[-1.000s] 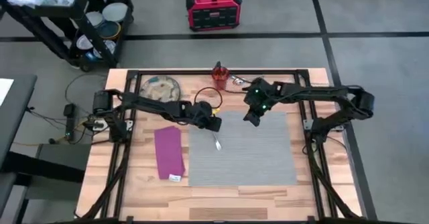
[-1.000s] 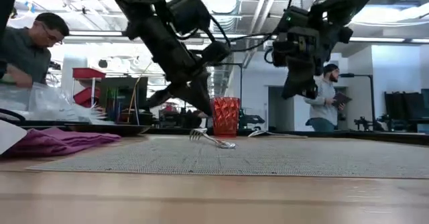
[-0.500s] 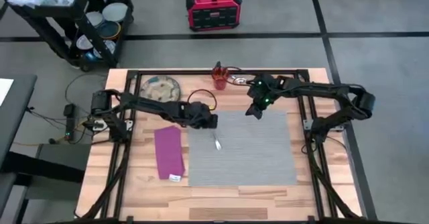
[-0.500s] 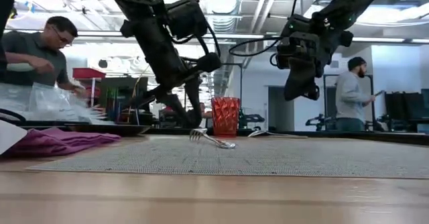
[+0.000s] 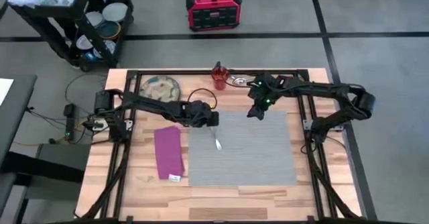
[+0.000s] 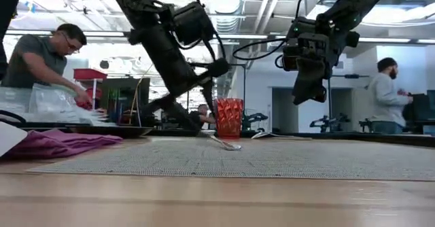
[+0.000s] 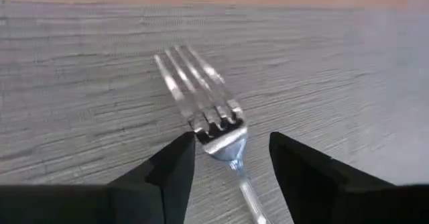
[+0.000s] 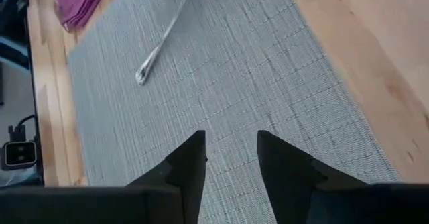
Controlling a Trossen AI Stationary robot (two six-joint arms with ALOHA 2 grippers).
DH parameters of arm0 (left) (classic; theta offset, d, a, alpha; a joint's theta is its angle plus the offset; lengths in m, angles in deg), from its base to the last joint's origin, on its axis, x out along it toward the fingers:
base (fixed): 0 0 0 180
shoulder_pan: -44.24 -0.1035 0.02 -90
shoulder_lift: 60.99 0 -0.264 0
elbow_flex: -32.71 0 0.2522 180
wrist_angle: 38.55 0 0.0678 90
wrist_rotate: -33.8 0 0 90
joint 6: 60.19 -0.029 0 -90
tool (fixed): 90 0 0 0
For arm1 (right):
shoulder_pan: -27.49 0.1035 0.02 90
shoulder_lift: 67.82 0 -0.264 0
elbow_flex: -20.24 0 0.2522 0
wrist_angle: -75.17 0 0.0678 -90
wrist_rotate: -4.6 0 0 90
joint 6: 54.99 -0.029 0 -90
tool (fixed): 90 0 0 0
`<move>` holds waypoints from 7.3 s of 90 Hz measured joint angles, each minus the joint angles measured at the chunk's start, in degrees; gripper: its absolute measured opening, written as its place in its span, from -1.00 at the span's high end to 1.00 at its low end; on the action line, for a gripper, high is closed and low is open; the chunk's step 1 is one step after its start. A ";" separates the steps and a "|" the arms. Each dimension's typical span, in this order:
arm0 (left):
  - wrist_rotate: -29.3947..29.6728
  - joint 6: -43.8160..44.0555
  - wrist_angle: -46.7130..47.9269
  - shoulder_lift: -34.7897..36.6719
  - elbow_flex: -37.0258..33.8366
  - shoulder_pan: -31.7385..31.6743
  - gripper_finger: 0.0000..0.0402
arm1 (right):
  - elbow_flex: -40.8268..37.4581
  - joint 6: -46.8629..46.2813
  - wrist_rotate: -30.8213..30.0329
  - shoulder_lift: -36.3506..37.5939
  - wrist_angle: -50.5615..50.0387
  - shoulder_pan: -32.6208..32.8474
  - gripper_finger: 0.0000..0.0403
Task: Set table place
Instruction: Put the fork on top of the purple table napkin
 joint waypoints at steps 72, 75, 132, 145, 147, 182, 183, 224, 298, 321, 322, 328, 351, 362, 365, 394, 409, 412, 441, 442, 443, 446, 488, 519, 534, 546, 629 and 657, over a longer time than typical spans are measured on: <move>-2.58 -1.79 -11.31 -2.65 -0.17 -1.98 0.17 | 0.00 2.66 0.50 0.02 -0.68 -1.22 0.39; -2.70 -1.79 -11.31 -2.66 -0.17 -2.02 0.17 | 0.00 2.78 0.50 0.02 -0.67 -1.56 0.39; -0.43 -7.18 -17.23 -2.66 -0.15 -2.21 0.96 | 0.00 3.63 1.20 0.02 -0.37 -4.85 0.39; -0.42 -8.09 -16.05 -2.66 -0.15 -2.21 0.99 | 0.00 3.63 1.27 0.02 -0.51 -4.85 0.39; -0.42 -8.08 -15.73 -2.66 -0.15 -2.21 0.99 | 0.00 3.63 1.28 0.02 -0.63 -4.85 0.39; -1.94 -0.66 -9.83 -1.87 -0.10 0.50 0.94 | 0.00 4.68 1.29 0.02 -1.45 -4.85 0.39; -2.08 -0.58 -9.84 -1.87 -0.11 0.49 0.93 | 0.00 4.68 1.29 0.02 -1.46 -4.85 0.39; -3.31 1.32 -10.42 -0.70 -0.04 -0.25 0.27 | 0.00 6.95 1.27 0.00 -3.26 -5.33 0.39; -4.70 0.30 -7.61 -1.76 -0.12 -2.79 0.26 | 0.00 8.63 1.25 0.00 -3.33 -8.09 0.39; -5.06 -0.84 -10.60 -3.13 -0.06 -3.67 0.26 | 0.00 9.01 1.24 -0.07 -3.03 -9.41 0.39; -5.32 -0.77 -10.63 -3.35 -0.08 -3.67 0.26 | 0.00 9.01 1.24 -0.07 -2.99 -9.46 0.39; -7.84 -0.50 -13.08 -5.26 -0.23 -3.67 0.26 | 0.00 9.02 1.25 -0.07 -3.07 -9.77 0.39; -9.54 0.94 -19.34 -7.38 -0.10 -3.67 0.26 | 0.03 8.57 5.79 -1.01 2.44 -5.64 0.86; -8.51 0.57 -19.74 -7.38 -0.12 -3.67 0.34 | 0.04 5.75 5.46 -2.70 4.92 -3.05 0.96; -7.99 0.42 -19.83 -7.38 -0.12 -3.67 0.39 | 0.04 5.52 5.48 -3.14 4.96 -2.85 0.97; -4.90 -5.11 -25.42 -7.32 -0.10 -3.66 0.98 | 0.02 3.96 5.35 -3.91 5.59 -4.23 1.00; -4.71 -7.92 -26.54 -6.68 -0.12 -3.67 1.00 | 0.02 3.78 5.37 -3.91 5.63 -5.72 1.00; -4.85 -8.43 -27.17 -6.18 -0.12 -3.67 1.00 | 0.02 3.81 5.48 -3.90 5.43 -6.07 1.00; -3.60 -9.25 -0.43 9.28 -0.10 0.50 1.00 | 0.02 6.72 5.67 -3.87 3.11 -7.13 1.00; -3.22 -9.06 1.47 10.01 -0.10 0.77 1.00 | 0.02 6.92 5.67 -3.87 2.92 -7.13 1.00; -2.85 -8.83 3.31 10.78 -0.10 1.03 1.00 | 0.02 7.07 5.68 -3.87 2.69 -7.13 1.00; -1.79 -7.71 8.74 12.93 -0.10 1.82 1.00 | 0.02 7.58 5.70 -3.85 2.17 -7.13 1.00; -1.27 16.03 48.54 18.04 -0.15 12.88 1.00 | 0.02 10.12 5.68 -3.82 1.84 -7.10 1.00; -3.94 13.29 51.43 0.68 2.76 13.61 1.00 | 0.02 10.54 4.31 -3.82 0.84 -7.10 1.00; -3.08 13.86 56.60 -4.42 6.36 13.79 1.00 | 0.02 10.50 4.26 -3.82 0.73 -7.10 1.00; -2.98 15.23 56.59 -5.28 7.14 13.79 1.00 | 0.02 10.10 4.24 -3.82 0.49 -7.10 0.96; -3.61 4.19 50.76 -5.33 10.35 13.64 0.21 | 0.02 9.90 7.29 -3.80 0.08 -7.08 -0.08; -4.62 -1.93 50.54 -5.33 11.25 12.78 -0.16 | 0.02 8.89 14.21 -3.80 0.12 -7.03 -0.11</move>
